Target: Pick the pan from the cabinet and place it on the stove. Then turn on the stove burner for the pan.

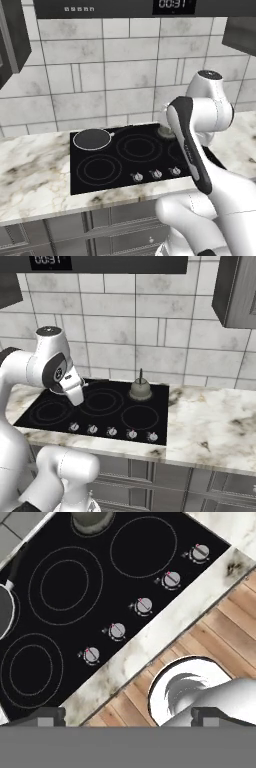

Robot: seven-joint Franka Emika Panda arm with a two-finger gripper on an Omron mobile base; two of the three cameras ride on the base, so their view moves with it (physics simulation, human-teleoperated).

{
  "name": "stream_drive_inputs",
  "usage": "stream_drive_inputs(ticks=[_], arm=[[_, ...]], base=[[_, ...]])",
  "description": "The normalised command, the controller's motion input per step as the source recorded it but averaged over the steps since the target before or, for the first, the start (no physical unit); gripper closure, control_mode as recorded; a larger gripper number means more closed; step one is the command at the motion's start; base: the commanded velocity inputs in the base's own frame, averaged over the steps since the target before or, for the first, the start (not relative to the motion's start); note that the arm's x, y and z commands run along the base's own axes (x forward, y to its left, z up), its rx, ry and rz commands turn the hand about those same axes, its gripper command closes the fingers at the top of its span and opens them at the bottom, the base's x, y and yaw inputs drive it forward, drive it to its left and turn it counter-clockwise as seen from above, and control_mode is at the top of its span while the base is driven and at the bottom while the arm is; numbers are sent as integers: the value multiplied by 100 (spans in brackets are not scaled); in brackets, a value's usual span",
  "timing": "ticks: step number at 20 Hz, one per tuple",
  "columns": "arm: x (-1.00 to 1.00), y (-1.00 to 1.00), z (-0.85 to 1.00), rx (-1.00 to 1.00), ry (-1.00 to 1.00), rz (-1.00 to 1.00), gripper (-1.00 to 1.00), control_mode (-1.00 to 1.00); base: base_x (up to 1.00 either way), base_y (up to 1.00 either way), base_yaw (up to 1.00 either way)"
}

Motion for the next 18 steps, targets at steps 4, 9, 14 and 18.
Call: stream_drive_inputs(ticks=[4, 9, 14, 18], arm=[[2, 21, -49, -10, 2, 25, -100, -100], [18, -2, -52, -6, 0, 23, -100, -100], [23, -6, -49, -3, 0, 28, -100, -100], [25, -2, -36, -5, 0, 30, -100, -100]], base=[[0, 0, 0], [0, 0, 0], [0, 0, 0], [0, 0, 0]])
